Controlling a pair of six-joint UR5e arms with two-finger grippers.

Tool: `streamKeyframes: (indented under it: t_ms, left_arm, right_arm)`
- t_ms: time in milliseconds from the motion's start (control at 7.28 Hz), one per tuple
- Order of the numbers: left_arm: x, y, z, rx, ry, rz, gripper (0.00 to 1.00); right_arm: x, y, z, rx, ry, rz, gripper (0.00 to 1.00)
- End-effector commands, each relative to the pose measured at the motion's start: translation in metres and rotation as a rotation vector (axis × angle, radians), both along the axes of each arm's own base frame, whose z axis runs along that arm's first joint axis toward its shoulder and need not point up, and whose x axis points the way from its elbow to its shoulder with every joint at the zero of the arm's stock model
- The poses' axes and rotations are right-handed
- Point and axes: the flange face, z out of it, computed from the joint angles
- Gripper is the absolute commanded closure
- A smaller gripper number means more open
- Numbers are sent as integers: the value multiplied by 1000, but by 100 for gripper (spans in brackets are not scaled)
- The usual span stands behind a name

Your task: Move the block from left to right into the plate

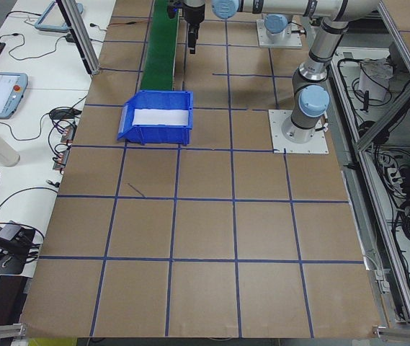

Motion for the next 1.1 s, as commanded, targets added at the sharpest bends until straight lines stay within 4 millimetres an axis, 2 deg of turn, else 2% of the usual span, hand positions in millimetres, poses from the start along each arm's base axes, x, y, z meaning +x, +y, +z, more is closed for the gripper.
streamKeyframes:
  t_ms: [0,137,412,549,687,962]
  left_arm:
    - [0,0,0,-1,0,0,0]
    - [0,0,0,-1,0,0,0]
    - [0,0,0,-1,0,0,0]
    - [0,0,0,-1,0,0,0]
    - [0,0,0,-1,0,0,0]
    - [0,0,0,1,0,0,0]
  right_arm:
    - [70,22,59,8,47,-16,0]
    - [114,31,101,-7,60,-1,0]
    - [201,44,127,-37,68,2,0]
    - [227,53,137,-57,65,-40,0]
    - [240,58,136,-52,51,-58,0]
    - [241,59,134,-50,57,-58,0]
